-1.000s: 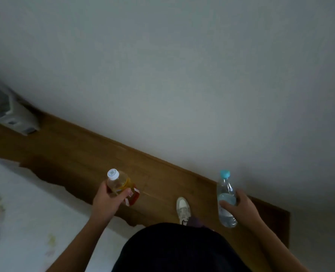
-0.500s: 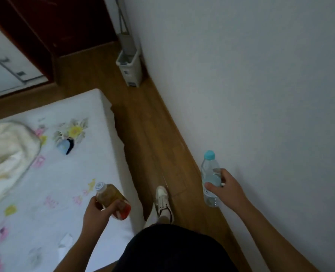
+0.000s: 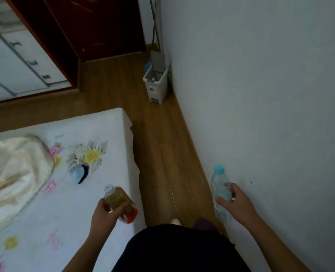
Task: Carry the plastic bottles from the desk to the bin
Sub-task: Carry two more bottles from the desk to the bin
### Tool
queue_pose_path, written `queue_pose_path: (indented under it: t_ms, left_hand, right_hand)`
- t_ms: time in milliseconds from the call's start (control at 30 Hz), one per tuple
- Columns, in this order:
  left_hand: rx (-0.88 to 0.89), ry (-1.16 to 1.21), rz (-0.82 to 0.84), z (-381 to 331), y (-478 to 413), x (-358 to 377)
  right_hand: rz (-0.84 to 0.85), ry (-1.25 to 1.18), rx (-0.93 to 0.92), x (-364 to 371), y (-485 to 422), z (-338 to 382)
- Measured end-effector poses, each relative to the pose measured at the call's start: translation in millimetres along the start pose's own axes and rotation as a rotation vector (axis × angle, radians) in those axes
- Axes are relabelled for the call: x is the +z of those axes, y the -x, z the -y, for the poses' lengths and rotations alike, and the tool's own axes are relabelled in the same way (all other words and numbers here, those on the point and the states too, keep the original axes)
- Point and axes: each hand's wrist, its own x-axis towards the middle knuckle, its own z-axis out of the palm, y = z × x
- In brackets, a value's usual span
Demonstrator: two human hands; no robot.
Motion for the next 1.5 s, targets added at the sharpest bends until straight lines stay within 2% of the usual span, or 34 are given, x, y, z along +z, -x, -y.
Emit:
queue_pose_path:
  t_ms: [200,367,567,800,1033,1300,1500]
  left_hand:
    - [0.142,0.007,0.014,-97,-95,3]
    - [0.154,0.067,-0.001,-151,-171,5]
    - [0.009,0.129,-0.085,-191,-248,-5]
    - [-0.151,0.218,-0.249,-232,-314,-39]
    - [-0.204,0.239,-0.330,-278,-398,-63]
    - [-0.156,0.209,-0.203,-366,-551,-102]
    - [0.003,0.152,-0.049,-469,-657,-121]
  right_hand:
    - [-0.042,0.051,0.071,-14,-65,34]
    - [-0.002,0.102,0.081,-18,-150,80]
    - [0.079,0.089,0.005,-4,-284,179]
    - [0.302,0.176,-0.178,31,-424,334]
    - [0.410,0.215,-0.260,76,-535,462]
    - [0.282,0.180,-0.143,93,-631,524]
    - [0.096,0.125,-0.082,69,-666,549]
